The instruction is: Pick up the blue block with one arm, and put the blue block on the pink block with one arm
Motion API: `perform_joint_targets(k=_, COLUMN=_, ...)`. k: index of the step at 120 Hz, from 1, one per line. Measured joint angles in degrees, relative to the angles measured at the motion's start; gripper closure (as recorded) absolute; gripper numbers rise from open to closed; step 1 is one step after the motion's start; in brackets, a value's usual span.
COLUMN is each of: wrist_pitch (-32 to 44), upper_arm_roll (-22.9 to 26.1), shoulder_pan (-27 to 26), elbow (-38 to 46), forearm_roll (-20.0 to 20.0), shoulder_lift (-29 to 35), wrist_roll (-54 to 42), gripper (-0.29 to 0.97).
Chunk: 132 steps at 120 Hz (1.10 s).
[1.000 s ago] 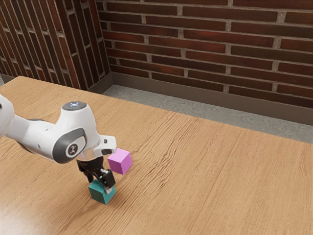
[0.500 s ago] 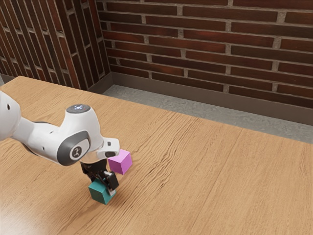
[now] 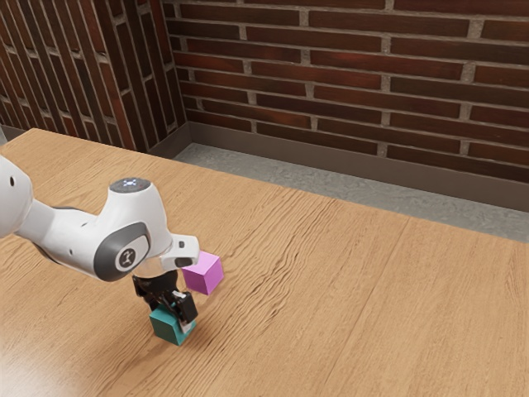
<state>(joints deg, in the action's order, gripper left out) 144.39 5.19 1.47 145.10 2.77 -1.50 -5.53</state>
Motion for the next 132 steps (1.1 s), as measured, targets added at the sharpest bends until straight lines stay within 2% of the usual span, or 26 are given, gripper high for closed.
perform_joint_targets(k=36, wrist_pitch=0.32, upper_arm_roll=0.0, shoulder_pan=-0.14, elbow=-0.02, forearm_roll=-0.04, shoulder_lift=-0.53, wrist_roll=0.23, gripper=0.01)
perform_joint_targets(k=69, wrist_pitch=0.44, upper_arm_roll=0.01, shoulder_pan=-0.22, elbow=-0.01, forearm_roll=-0.07, shoulder_lift=-0.46, wrist_roll=0.35, gripper=0.19)
perform_joint_targets(k=92, wrist_pitch=0.55, upper_arm_roll=0.01, shoulder_pan=-0.12, elbow=-0.03, forearm_roll=-0.16, shoulder_lift=-0.53, wrist_roll=0.51, gripper=0.26)
perform_joint_targets(k=132, wrist_pitch=0.35, upper_arm_roll=-0.11, shoulder_pan=-0.39, elbow=-0.11, forearm_roll=-0.43, shoulder_lift=1.37, wrist_roll=1.04, gripper=0.26)
